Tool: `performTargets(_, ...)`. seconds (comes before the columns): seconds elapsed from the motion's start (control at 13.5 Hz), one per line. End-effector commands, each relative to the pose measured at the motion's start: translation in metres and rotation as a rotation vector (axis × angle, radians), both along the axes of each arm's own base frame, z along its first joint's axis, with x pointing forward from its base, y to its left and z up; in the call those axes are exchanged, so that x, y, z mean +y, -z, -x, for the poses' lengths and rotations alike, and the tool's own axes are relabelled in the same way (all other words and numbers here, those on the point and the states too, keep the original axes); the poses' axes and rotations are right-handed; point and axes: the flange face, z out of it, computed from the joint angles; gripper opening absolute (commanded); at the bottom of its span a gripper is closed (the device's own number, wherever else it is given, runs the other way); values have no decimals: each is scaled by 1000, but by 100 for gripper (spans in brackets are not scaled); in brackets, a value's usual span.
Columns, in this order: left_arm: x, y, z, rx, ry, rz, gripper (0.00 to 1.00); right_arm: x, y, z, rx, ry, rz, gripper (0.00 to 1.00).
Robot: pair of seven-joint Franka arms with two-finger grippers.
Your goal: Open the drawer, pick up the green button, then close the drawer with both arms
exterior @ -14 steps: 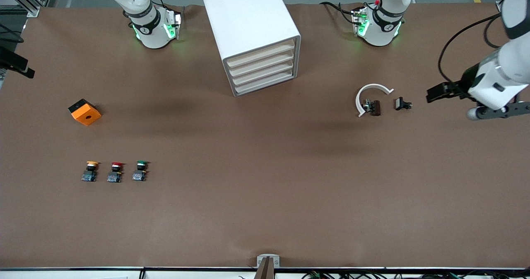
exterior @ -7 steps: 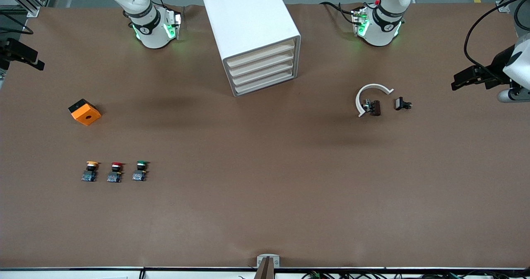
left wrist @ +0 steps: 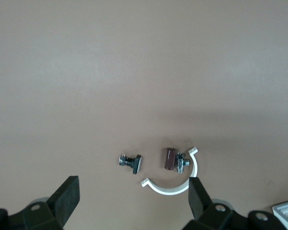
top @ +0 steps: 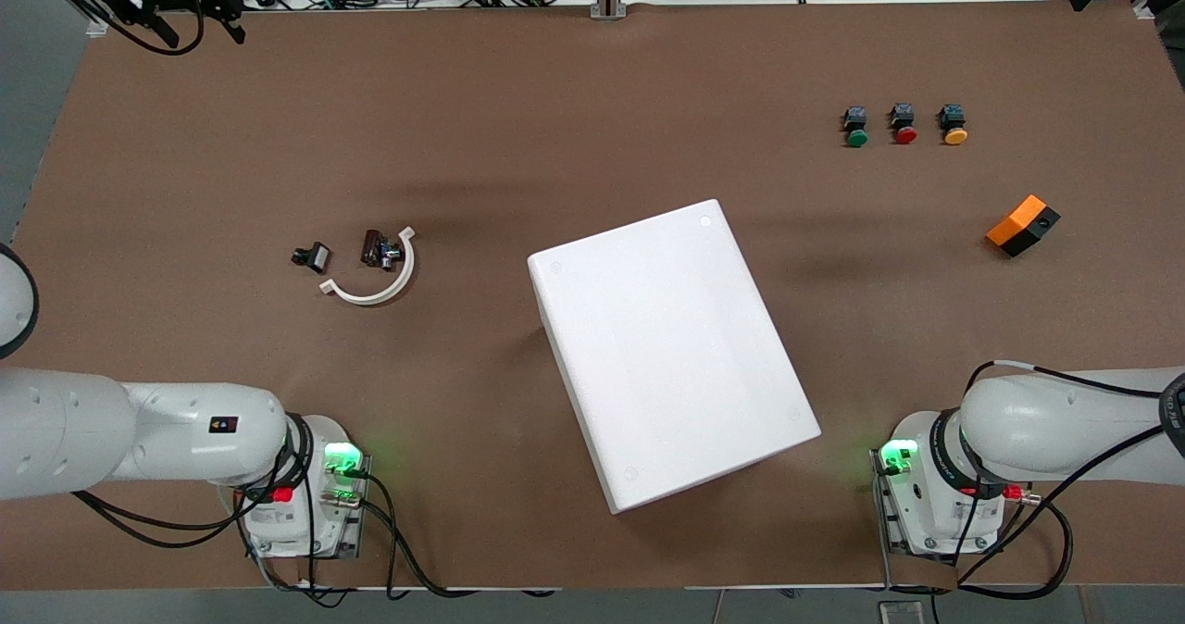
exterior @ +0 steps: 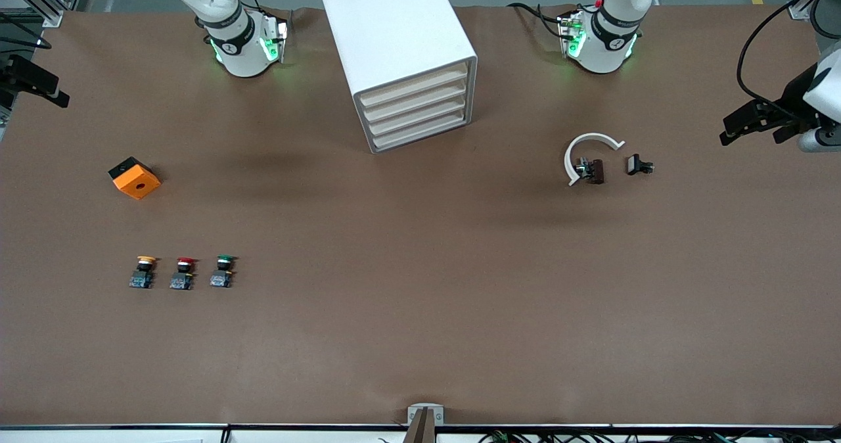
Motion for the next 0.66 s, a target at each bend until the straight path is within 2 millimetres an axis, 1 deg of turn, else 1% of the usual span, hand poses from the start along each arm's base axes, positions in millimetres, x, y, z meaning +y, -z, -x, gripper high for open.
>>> performTargets(0.0,-17,-19,-20,-41,7,-34,100,-1,-5,6,-4,-9,-12,100)
performTargets(0.15,-29,-27,-29,-58,-22,-29,100,1,-8,9,-4,-10,-13,100)
performTargets(0.22,-34,-29,-29,-63,-24,-27,100,2,-7,9,6,-13,-16,100)
performTargets(0.3,-32,-31,-29,-66,-36,-24,100,3,-6,10,11,-16,-15,100)
performTargets(0.44,-7,-38,-29,-74,-59,-21,100,6,-6,11,20,-23,-19,100)
performTargets(0.59,7,-36,-28,-68,-44,-25,100,10,-6,11,20,-32,-17,100)
